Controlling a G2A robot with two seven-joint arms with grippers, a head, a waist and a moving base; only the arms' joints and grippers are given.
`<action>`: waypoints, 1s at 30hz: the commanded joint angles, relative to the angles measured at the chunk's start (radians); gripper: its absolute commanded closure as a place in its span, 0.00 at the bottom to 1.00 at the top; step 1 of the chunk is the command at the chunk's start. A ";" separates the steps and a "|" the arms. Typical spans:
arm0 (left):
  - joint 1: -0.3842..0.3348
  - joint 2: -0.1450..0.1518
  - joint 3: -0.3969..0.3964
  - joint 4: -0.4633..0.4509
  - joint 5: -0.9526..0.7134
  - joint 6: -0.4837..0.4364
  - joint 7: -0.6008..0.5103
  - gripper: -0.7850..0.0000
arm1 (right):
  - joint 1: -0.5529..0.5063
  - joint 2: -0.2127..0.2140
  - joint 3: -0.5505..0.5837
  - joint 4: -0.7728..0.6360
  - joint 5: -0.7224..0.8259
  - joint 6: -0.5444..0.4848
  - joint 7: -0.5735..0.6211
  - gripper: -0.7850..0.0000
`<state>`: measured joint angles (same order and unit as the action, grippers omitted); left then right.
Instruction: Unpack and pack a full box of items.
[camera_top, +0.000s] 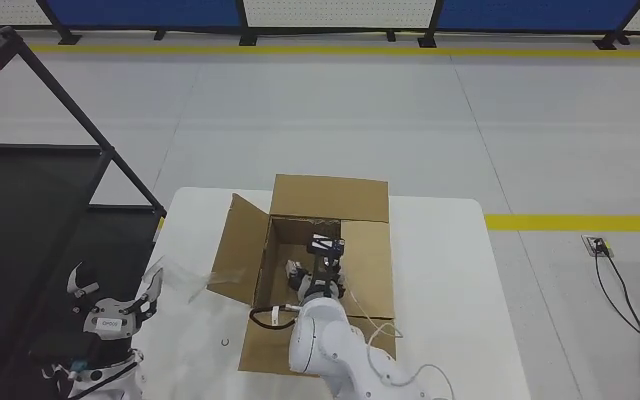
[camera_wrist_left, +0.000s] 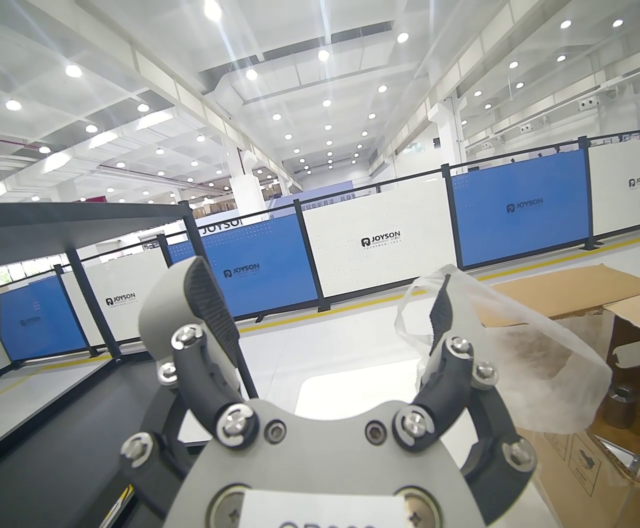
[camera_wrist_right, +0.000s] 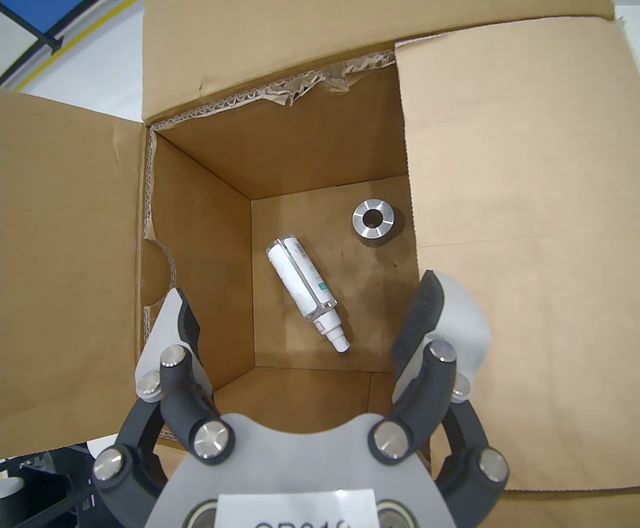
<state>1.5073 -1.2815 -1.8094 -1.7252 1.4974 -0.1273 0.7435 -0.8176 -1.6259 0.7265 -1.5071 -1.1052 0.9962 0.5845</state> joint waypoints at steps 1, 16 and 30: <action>0.000 0.000 0.001 -0.001 0.000 0.001 0.001 0.00 | -0.014 -0.001 0.006 -0.014 -0.012 -0.004 -0.011 0.00; 0.011 0.003 0.003 0.002 -0.007 0.006 0.011 0.00 | -0.116 -0.006 0.102 -0.150 -0.007 -0.128 -0.144 0.00; 0.014 0.007 0.001 0.021 -0.010 0.005 0.015 0.00 | -0.141 -0.005 0.120 -0.148 -0.028 -0.186 -0.205 0.00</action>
<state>1.5212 -1.2753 -1.8090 -1.7041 1.4841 -0.1220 0.7598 -0.9538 -1.6325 0.8472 -1.6664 -1.0994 0.8200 0.3901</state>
